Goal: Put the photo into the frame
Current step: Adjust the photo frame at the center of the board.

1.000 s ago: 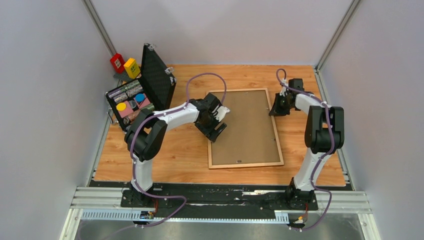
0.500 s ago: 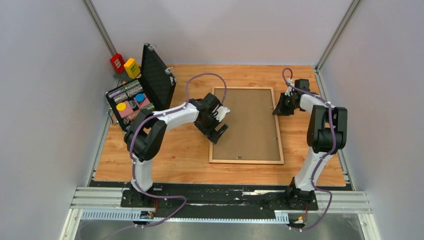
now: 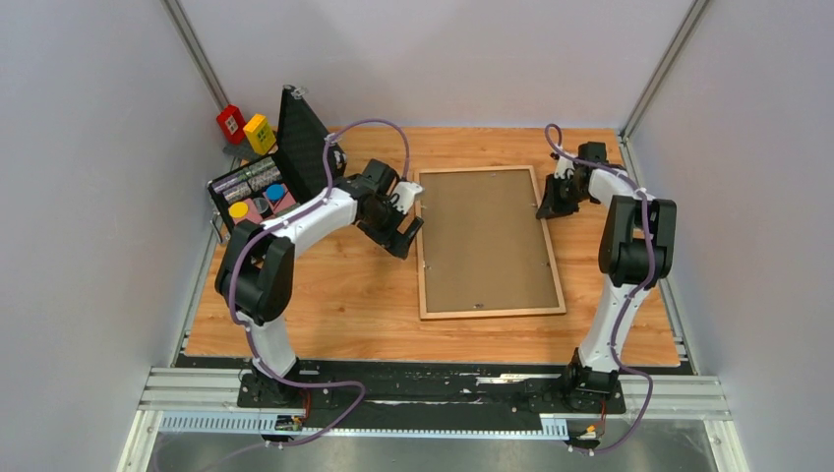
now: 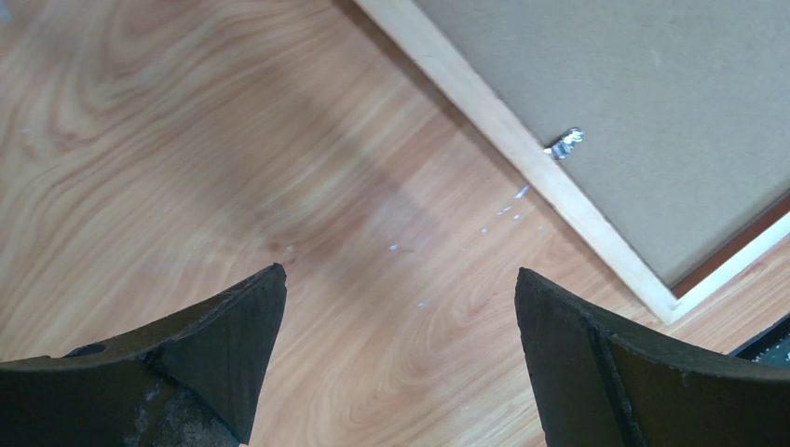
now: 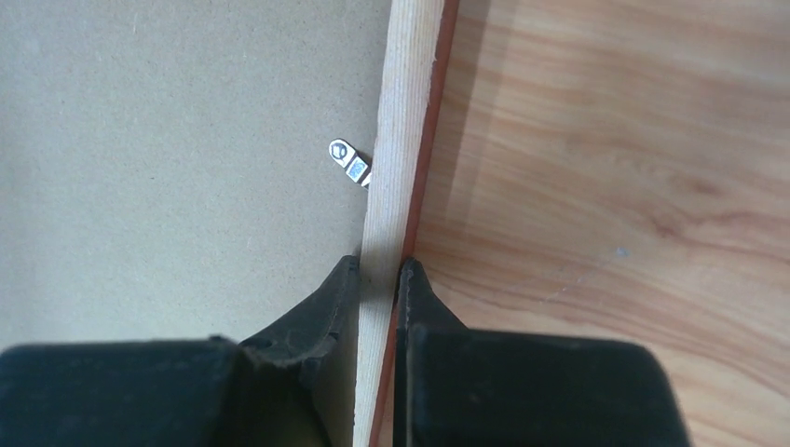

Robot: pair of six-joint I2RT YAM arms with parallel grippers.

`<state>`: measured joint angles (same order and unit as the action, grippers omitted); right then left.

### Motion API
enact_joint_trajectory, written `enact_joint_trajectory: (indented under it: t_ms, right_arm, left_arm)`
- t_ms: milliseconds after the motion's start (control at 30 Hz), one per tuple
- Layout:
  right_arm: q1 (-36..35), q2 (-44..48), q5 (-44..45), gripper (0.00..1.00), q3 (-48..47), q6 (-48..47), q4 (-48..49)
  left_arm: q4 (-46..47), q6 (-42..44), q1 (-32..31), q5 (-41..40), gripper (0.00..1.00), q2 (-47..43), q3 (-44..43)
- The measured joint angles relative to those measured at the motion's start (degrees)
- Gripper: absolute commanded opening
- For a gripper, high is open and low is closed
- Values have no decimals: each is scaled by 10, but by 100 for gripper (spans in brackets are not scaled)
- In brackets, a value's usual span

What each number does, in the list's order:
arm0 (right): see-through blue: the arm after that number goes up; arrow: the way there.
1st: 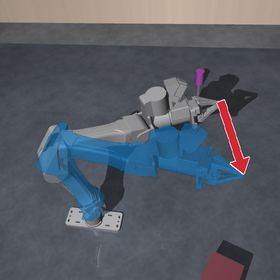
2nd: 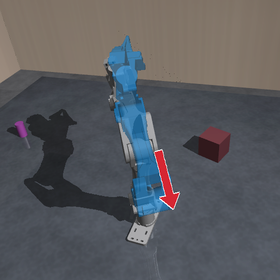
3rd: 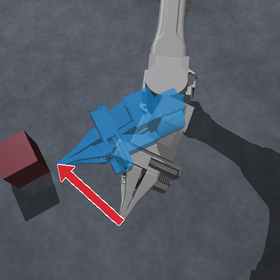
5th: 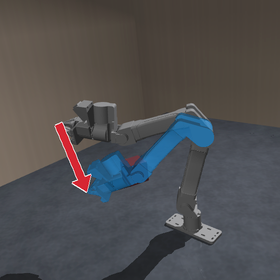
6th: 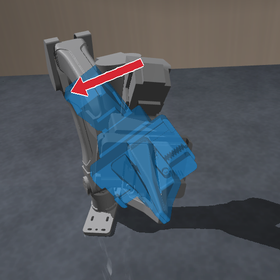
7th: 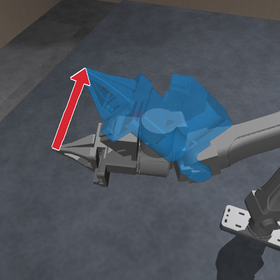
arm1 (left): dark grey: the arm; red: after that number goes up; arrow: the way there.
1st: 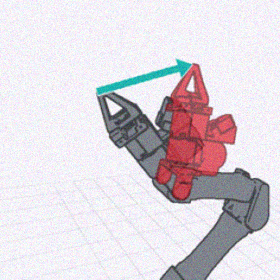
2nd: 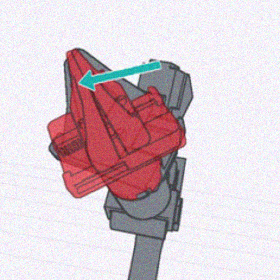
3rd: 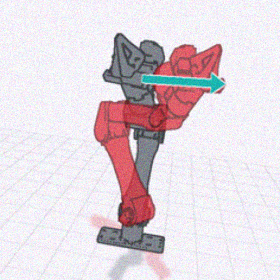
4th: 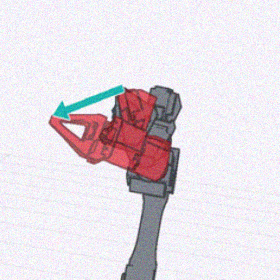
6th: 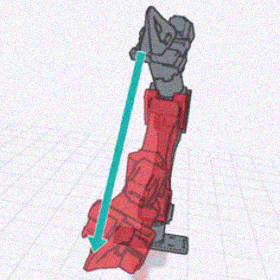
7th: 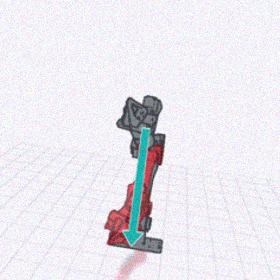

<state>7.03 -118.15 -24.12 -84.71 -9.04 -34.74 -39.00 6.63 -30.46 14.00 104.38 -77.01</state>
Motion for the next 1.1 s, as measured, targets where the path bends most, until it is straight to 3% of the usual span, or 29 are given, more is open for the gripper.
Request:
enact_joint_trajectory:
  t_ms: [633, 1100]
  right_arm:
    - [-104, -145, -39, 0, -258, -318, -214]
    - [-182, -157, -41, 0, -287, -474, -258]
  left_arm:
    - [-26, 28, 52, 6, 100, -61, -1]
    - [-14, 27, 54, -14, 100, -22, -19]
